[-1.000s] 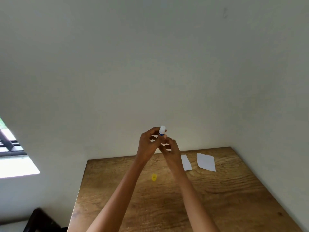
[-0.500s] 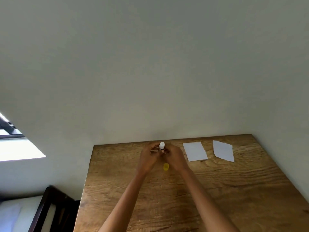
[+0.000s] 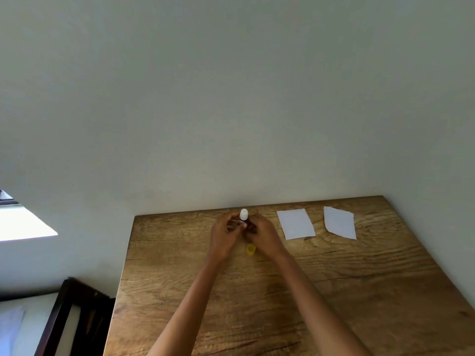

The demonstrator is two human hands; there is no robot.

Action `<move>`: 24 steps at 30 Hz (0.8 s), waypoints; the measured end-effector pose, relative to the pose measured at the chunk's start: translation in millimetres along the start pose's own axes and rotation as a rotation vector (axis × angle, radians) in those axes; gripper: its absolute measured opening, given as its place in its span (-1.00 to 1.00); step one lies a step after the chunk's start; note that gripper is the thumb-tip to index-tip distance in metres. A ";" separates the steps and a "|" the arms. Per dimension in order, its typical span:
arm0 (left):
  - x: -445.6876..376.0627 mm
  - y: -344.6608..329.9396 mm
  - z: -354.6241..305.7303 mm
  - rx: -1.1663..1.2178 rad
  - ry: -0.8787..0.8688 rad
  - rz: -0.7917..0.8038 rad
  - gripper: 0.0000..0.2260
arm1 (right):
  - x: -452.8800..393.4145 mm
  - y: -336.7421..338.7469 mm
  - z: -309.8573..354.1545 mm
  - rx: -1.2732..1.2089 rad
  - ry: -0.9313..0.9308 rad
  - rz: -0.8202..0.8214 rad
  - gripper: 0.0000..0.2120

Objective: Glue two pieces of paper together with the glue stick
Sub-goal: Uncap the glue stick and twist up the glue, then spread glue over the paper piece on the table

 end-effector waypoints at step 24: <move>32.1 -126.9 -51.1 0.253 0.480 -0.003 -0.51 | 43.6 95.2 -80.8 0.132 -0.449 -0.472 -0.54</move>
Point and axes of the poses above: each hand's wrist, its own x-axis away from the middle knuckle, its own y-axis out of the back of the hand, z = x × y, the point moved 5 cm from there along -x, towards the middle knuckle, and after that the axes turned 2 degrees about -x, right-handed, at the moved point
